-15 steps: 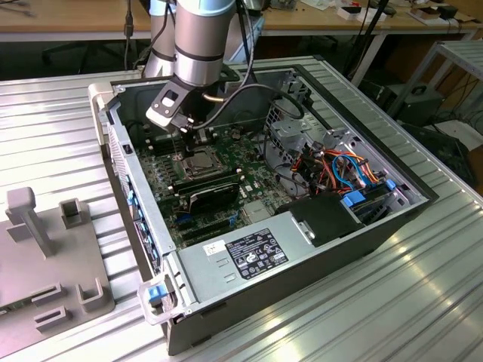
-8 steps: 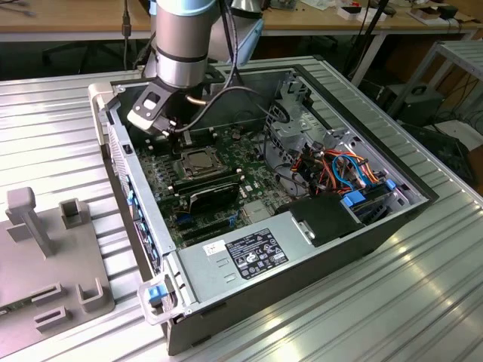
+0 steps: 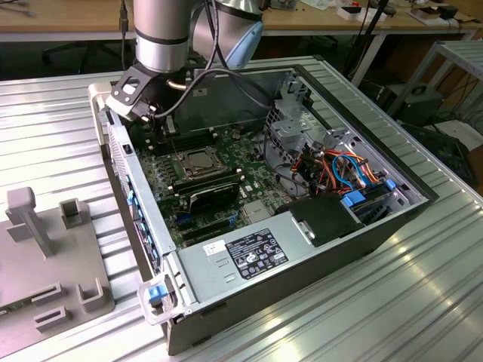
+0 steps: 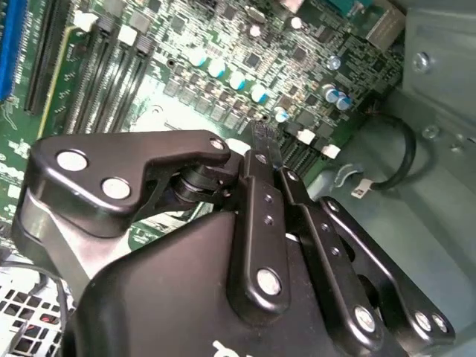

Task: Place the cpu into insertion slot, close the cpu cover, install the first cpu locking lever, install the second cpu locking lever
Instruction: 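Install the first cpu locking lever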

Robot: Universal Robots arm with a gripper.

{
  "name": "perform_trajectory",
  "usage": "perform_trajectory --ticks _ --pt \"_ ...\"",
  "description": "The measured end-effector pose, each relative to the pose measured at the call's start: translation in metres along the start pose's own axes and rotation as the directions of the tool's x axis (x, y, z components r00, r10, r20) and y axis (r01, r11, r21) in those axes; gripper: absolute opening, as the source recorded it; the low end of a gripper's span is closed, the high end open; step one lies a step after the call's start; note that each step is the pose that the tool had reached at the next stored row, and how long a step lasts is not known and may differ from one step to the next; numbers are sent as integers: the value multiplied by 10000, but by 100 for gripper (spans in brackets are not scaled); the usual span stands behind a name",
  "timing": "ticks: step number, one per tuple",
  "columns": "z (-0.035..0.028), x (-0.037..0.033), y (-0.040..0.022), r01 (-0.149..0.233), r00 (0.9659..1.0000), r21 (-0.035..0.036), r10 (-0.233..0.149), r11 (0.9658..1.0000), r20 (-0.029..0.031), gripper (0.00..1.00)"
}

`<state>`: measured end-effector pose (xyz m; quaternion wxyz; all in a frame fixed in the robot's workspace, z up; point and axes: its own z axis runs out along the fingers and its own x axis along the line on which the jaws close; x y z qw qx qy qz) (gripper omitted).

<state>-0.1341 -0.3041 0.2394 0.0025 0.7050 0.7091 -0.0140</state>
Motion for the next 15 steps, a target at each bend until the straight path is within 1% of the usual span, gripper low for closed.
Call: perform_trajectory --ticks 4,8,9,13,15 --pt "0 24 2 8 10000 -1 -8 10000 0 11" --pt "1 26 12 15 10000 -2 -15 10000 1 11" --pt "2 25 24 16 10000 -1 -16 10000 2 11" --pt "1 25 111 15 10000 -1 -15 10000 2 11" --pt "0 25 139 15 10000 -1 -15 10000 3 11"
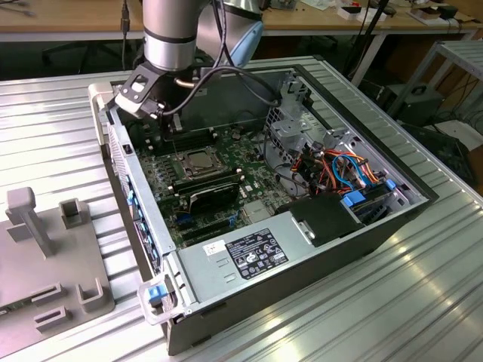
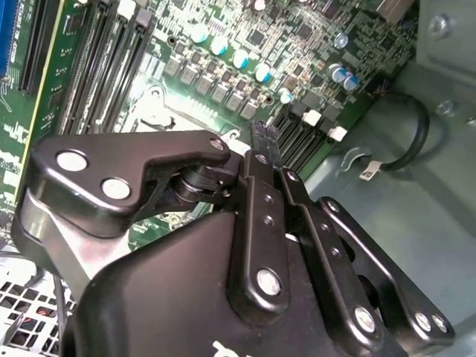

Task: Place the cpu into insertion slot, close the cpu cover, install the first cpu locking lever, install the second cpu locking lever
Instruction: 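Install the first cpu locking lever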

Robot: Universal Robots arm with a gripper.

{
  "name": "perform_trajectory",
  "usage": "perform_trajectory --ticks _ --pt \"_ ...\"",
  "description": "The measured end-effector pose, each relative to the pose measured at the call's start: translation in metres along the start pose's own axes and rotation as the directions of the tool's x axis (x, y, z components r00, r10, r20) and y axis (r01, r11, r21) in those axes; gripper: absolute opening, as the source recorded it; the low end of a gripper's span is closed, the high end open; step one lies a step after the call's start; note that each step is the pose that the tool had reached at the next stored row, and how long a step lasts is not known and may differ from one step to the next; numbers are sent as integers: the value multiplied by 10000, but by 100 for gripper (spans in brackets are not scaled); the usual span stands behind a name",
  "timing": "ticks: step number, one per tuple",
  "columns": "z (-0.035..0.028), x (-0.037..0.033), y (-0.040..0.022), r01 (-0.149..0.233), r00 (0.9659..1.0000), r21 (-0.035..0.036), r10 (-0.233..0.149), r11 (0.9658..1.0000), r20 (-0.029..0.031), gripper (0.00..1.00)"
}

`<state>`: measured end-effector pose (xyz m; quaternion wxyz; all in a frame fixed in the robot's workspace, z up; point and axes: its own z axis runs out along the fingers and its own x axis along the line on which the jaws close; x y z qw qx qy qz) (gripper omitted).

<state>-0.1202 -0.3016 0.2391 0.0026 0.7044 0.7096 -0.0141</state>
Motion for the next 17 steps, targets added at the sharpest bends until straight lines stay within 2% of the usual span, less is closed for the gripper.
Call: perform_trajectory --ticks 9,13,17 --pt "-3 -1 174 0 10000 0 0 10000 0 11" --pt "18 -2 284 3 10000 0 -3 10000 0 11" --pt "37 -2 316 4 10000 -1 -4 10000 -1 11"
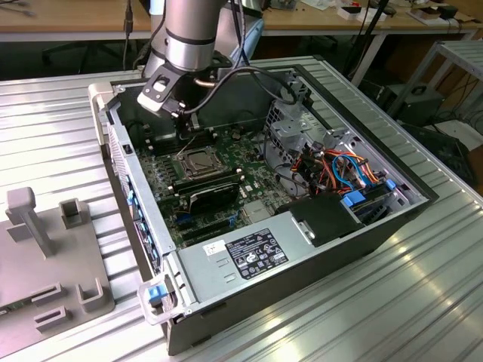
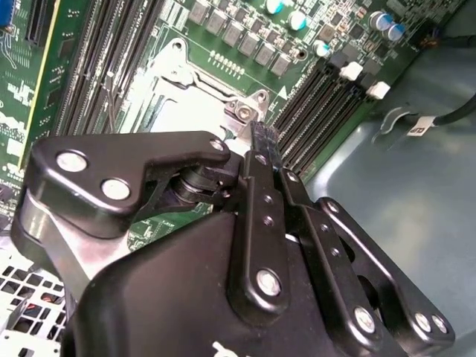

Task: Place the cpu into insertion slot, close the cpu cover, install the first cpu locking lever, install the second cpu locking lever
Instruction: 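Install the first cpu locking lever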

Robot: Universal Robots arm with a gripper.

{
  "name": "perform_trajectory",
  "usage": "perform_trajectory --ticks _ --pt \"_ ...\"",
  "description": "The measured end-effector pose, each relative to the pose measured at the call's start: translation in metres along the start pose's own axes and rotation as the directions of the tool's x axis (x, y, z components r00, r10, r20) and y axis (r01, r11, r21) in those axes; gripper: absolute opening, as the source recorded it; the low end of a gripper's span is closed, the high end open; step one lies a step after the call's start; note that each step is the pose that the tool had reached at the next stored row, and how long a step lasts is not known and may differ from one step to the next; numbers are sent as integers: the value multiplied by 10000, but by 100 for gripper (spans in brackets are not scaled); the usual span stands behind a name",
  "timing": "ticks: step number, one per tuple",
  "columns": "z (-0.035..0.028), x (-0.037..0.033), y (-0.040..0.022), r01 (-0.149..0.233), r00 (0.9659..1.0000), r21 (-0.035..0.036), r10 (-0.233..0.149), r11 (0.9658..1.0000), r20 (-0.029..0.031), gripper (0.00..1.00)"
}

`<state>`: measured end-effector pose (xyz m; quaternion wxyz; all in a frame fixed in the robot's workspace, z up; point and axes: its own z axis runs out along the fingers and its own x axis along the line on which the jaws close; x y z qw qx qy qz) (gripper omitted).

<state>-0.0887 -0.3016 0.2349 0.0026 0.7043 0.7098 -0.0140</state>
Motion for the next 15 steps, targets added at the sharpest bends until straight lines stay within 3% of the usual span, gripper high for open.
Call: perform_trajectory --ticks 5,15 --pt "2 0 43 0 10000 2 0 10000 5 11" --pt "5 9 64 96 10000 -2 -96 10000 6 11"
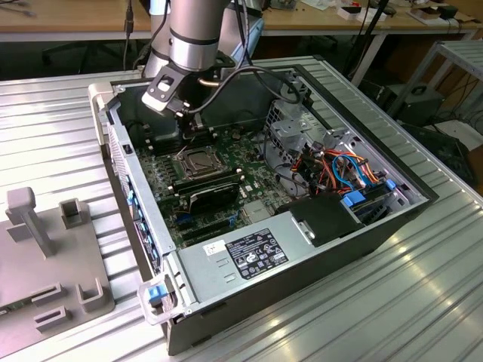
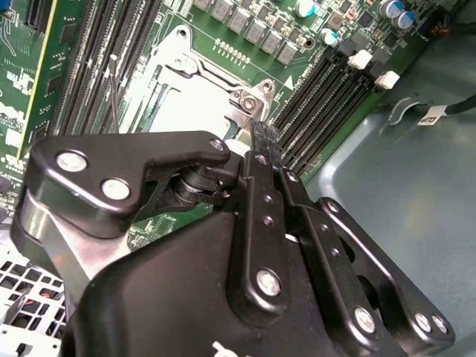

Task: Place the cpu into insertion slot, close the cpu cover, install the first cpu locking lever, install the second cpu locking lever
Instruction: 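Install the first cpu locking lever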

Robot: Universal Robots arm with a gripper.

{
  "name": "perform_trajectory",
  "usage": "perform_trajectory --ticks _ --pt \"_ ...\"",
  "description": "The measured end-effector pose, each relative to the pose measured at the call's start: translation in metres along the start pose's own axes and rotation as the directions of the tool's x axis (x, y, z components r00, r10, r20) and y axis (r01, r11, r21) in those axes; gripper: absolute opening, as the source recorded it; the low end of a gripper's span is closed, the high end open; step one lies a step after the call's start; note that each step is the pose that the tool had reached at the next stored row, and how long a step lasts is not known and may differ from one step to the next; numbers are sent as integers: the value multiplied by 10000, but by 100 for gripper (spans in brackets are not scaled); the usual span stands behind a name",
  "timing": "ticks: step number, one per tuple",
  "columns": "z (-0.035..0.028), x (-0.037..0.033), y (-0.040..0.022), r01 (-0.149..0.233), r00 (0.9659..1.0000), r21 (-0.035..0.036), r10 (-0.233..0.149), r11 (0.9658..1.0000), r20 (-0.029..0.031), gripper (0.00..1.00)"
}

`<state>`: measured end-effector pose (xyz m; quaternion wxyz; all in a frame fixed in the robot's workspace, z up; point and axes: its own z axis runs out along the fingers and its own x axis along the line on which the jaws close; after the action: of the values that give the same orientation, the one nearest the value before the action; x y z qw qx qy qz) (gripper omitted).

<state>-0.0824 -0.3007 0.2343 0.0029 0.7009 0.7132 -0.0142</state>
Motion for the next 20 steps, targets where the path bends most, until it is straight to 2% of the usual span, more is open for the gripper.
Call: perform_trajectory --ticks 6,20 --pt "7 1 59 23 10000 1 -23 10000 1 11" --pt "9 3 63 63 10000 0 -63 10000 -3 11"
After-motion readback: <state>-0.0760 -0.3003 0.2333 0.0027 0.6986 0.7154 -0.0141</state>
